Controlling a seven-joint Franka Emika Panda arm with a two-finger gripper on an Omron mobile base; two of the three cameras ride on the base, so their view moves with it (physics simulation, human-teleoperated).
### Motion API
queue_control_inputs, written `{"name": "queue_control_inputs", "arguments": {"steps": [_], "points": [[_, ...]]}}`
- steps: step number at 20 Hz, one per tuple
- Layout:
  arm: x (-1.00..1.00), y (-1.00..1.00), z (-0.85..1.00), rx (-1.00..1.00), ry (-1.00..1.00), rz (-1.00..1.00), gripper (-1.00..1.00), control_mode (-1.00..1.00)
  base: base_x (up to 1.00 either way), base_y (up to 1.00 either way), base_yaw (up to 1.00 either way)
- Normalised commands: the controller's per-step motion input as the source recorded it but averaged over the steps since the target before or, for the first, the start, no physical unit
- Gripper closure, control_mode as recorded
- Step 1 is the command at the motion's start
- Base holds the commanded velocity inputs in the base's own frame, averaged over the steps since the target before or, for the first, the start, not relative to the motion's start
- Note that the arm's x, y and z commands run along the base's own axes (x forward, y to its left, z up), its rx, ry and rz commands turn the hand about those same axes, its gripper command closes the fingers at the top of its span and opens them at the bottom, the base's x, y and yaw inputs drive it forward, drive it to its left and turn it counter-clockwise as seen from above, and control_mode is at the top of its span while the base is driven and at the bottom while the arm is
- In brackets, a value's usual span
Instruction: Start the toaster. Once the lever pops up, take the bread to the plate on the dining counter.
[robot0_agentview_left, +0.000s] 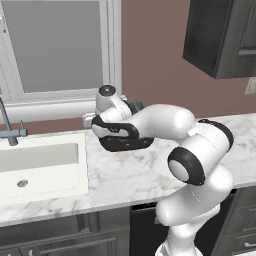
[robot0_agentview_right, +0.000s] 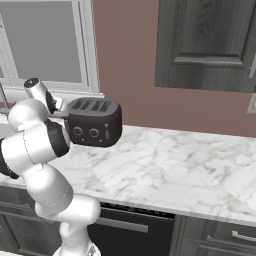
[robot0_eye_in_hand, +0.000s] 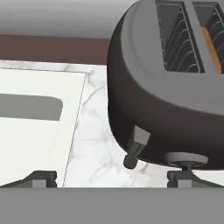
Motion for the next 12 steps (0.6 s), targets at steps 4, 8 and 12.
{"name": "queue_control_inputs", "arguments": {"steps": [4,8,12], "points": [[-0.08,-0.27,0.25,0.00,-0.06,0.00,-1.00,-1.00,0.00,0.00,0.00],[-0.14,-0.28,0.11,0.00,-0.09,0.00,-1.00,-1.00,0.00,0.00,0.00],[-0.06,-0.37,0.10,0.00,-0.11,0.00,-1.00,-1.00,0.00,0.00,0.00]]}}
